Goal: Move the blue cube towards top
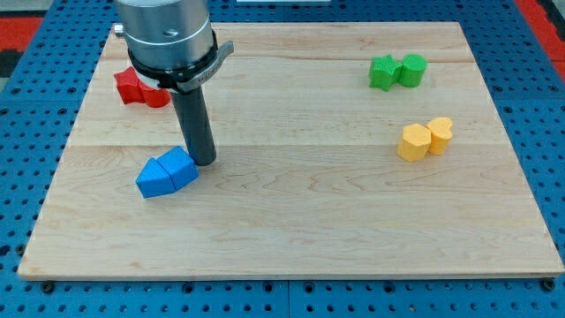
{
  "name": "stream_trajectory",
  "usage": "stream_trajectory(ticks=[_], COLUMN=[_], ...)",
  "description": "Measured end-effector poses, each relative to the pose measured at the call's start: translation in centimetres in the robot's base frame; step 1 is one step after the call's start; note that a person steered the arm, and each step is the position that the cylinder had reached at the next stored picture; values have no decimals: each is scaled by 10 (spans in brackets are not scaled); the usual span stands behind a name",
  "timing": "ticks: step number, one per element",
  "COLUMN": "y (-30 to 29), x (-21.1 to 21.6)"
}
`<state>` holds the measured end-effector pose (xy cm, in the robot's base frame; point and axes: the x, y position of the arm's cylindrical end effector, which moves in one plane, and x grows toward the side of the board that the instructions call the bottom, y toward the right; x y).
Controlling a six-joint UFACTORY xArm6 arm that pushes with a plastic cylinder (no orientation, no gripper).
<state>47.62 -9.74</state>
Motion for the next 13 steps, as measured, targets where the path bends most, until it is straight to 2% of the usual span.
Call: stream_trajectory(ticks=[1, 3, 5, 7, 8, 9, 10, 11, 12, 13], y=[11, 11, 7, 7, 7, 7, -45, -72, -60, -18], x=[35, 43, -17, -19, 31, 63, 43, 33, 43, 68])
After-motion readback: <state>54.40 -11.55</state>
